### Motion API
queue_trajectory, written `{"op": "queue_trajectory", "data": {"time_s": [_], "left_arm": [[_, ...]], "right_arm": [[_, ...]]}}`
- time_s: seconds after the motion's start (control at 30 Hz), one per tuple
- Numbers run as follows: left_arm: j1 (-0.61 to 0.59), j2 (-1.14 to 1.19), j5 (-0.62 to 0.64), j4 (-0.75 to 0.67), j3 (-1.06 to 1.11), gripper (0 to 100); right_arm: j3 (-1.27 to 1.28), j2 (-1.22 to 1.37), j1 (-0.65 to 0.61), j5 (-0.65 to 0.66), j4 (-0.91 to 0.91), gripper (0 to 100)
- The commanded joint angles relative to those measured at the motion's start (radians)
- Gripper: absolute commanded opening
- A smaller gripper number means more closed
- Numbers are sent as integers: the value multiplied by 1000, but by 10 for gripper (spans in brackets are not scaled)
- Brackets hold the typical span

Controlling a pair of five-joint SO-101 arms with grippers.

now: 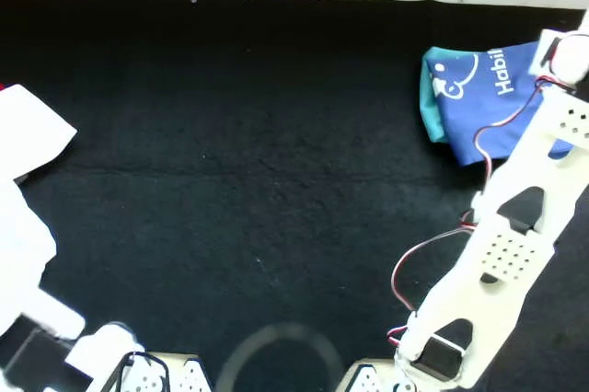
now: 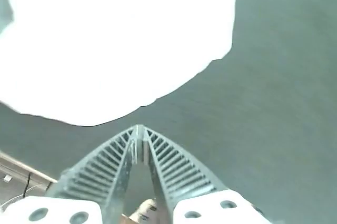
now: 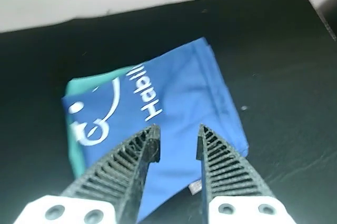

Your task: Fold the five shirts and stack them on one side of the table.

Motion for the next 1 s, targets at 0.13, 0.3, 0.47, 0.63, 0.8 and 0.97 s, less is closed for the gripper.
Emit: {"op": "queue_trajectory", "data": {"time_s": [0.13, 0.3, 0.47, 0.63, 0.8, 0.97], "left_arm": [[-197, -39, -87, -315, -15, 165], [-196, 1, -87, -468, -16, 223], [-182, 159, -87, -594, -22, 225], [-159, 283, -87, -588, -18, 225], [-120, 343, -87, -532, -15, 224], [-56, 398, -87, -463, -15, 224]], "right_arm": [[134, -243, -84, 87, 67, 122], [512, -518, -117, 140, 68, 122], [966, -880, -154, 180, 65, 122], [1349, -1211, -186, 175, 64, 122], [1661, -1527, -200, 176, 62, 122], [1929, -1756, -200, 183, 51, 122]]}}
